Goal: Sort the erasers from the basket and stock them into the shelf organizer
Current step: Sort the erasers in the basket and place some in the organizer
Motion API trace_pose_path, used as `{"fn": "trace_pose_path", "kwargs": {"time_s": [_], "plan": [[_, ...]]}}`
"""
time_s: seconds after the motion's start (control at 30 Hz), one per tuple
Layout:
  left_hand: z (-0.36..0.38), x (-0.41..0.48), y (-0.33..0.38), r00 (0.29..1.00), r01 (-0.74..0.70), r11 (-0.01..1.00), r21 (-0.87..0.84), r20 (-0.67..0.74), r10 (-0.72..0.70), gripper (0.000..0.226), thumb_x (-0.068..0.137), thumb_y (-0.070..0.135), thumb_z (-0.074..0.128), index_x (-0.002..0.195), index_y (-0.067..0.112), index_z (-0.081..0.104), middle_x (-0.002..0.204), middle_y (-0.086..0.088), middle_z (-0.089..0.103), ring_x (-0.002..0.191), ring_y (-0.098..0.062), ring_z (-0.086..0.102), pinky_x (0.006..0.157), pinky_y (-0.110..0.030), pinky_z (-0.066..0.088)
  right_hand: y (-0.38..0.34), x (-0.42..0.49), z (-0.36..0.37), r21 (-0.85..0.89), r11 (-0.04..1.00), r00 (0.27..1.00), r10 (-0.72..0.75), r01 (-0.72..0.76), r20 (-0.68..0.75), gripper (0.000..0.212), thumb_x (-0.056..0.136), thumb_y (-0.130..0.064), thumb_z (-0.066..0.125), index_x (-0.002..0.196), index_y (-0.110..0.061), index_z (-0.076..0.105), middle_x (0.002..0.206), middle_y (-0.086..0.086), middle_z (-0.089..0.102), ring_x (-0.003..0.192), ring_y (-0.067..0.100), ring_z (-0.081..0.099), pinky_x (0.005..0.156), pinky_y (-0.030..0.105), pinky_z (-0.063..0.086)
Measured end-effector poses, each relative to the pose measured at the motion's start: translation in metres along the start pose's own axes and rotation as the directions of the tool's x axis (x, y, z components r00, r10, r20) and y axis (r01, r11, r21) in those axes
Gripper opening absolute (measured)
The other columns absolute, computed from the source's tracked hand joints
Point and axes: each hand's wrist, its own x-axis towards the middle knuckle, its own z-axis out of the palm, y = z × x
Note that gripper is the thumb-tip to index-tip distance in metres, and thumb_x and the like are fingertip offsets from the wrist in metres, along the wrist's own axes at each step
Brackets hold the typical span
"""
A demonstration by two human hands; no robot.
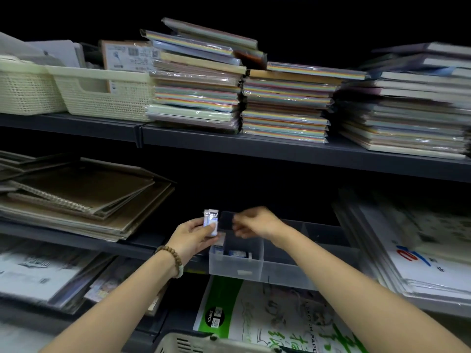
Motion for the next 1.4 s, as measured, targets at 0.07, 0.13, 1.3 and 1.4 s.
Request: {"fn": "trace_pose_path", "kwargs": {"time_s": [0.07, 0.13, 1.3, 1.4], "plan": [[-0.007, -0.004, -0.003, 1.0, 0.022, 0.999, -0.028, -0.004, -0.022, 0.038, 0.091, 0.0, 0.053, 0.128, -0.007, 0.046, 0.109, -0.018, 0.062, 0.092, -0.025, 0.064, 0.068, -0.02, 0.058, 0.013, -0.001, -0.002, -0.419, 0.908, 0.995, 0.058, -0.017, 0.086, 0.032, 0.092, -0.024, 0.059, 0.113, 0.0, 0.065, 0.109, 0.016, 0.068, 0.085, 0.018, 0.064, 0.081, 0.027, 0.052], [-0.01, -0.008, -0.004, 1.0, 0.03, 0.999, -0.038, -0.007, -0.03, 0.039, 0.091, 0.001, 0.054, 0.128, -0.006, 0.046, 0.108, -0.016, 0.063, 0.093, -0.025, 0.064, 0.068, -0.02, 0.058, 0.018, -0.001, 0.002, -0.615, 0.788, 0.993, 0.048, 0.031, 0.111, 0.034, 0.088, -0.029, 0.063, 0.112, -0.006, 0.067, 0.115, 0.01, 0.067, 0.098, 0.019, 0.062, 0.084, 0.029, 0.048], [0.028, -0.019, 0.003, 0.993, 0.051, 0.999, -0.013, 0.107, -0.05, 0.03, 0.101, 0.029, 0.035, 0.105, 0.009, 0.058, 0.073, -0.003, 0.065, 0.058, -0.011, 0.057, 0.052, -0.024, 0.043, -0.036, -0.046, -0.006, -0.22, 0.914, 0.933, -0.3, 0.341, 0.2, 0.024, 0.083, -0.005, 0.069, 0.106, -0.008, 0.064, 0.093, 0.01, 0.065, 0.075, 0.012, 0.06, 0.073, 0.025, 0.054], [0.031, -0.022, 0.003, 0.995, -0.019, 0.998, 0.06, 0.097, 0.013, 0.03, 0.102, 0.025, 0.033, 0.117, 0.011, 0.055, 0.088, -0.007, 0.06, 0.069, -0.014, 0.054, 0.057, -0.024, 0.045, -0.037, -0.046, 0.0, -0.081, 0.936, 0.937, -0.335, 0.343, 0.1, 0.032, 0.077, -0.001, 0.073, 0.103, -0.008, 0.056, 0.085, 0.002, 0.057, 0.067, 0.01, 0.06, 0.07, 0.021, 0.054]]}}
